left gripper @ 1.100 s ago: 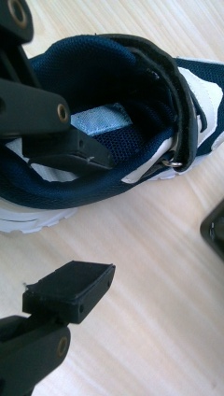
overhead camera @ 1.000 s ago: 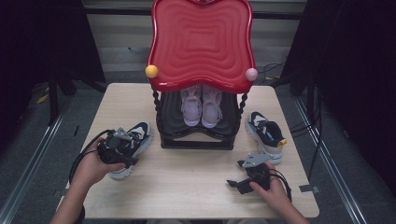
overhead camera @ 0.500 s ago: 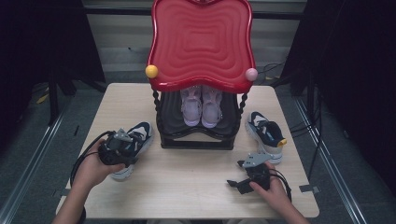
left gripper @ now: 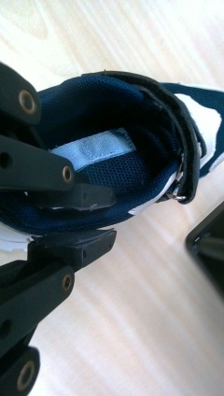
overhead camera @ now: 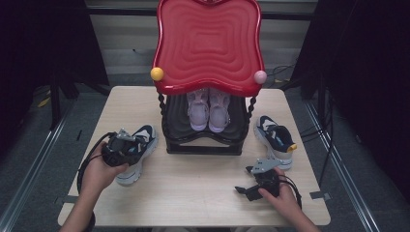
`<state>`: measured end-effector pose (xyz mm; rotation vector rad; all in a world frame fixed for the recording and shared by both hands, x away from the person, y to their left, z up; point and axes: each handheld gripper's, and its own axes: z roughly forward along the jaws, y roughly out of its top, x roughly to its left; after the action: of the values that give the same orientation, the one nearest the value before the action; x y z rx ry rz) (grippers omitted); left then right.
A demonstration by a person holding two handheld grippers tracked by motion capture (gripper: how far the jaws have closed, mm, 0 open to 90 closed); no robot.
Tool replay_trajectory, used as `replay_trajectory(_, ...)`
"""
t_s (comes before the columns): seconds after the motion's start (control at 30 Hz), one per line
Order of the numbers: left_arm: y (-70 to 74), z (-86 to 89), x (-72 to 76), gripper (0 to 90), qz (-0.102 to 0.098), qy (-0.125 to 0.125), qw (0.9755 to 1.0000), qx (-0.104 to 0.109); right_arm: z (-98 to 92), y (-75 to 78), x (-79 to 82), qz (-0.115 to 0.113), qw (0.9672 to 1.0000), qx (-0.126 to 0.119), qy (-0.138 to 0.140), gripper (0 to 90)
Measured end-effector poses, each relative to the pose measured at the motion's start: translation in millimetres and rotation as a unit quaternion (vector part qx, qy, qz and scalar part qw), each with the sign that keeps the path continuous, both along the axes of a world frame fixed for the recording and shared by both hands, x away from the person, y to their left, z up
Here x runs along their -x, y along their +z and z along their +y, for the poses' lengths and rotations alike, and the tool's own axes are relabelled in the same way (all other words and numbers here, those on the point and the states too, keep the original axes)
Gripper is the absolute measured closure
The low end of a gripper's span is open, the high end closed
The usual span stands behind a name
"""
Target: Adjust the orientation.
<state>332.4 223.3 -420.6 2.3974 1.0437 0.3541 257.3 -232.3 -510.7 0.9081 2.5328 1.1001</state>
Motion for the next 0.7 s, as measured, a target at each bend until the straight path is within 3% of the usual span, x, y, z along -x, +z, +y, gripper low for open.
replay_trajectory(0.1, -1.9, -5.0, -5.3, 78.0, -0.005, 0.015, 0.9998, 0.014, 0.0, 0.0, 0.0, 0.000, 1.0000, 0.000, 0.000, 13.0)
replay_trajectory(0.33, 0.3, -7.1, -7.5, 72.8, 0.012, 0.000, 0.9998, 0.019, 0.0, 0.0, 0.0, 0.000, 1.0000, 0.000, 0.000, 13.0)
replay_trajectory(0.4, 2.0, -4.6, -6.2, 64.7, 0.016, -0.007, 0.9996, 0.024, 0.0, 0.0, 0.0, 0.000, 1.0000, 0.000, 0.000, 13.0)
replay_trajectory(0.5, 6.0, -0.5, -3.8, 51.2, 0.004, -0.017, 0.9998, 0.010, 0.0, 0.0, 0.0, 0.000, 1.0000, 0.000, 0.000, 12.9)
replay_trajectory(0.7, 13.3, 9.8, 3.4, 40.9, 0.000, -0.030, 0.9995, 0.005, 0.0, 0.0, 0.0, 0.000, 1.0000, 0.000, 0.000, 13.0)
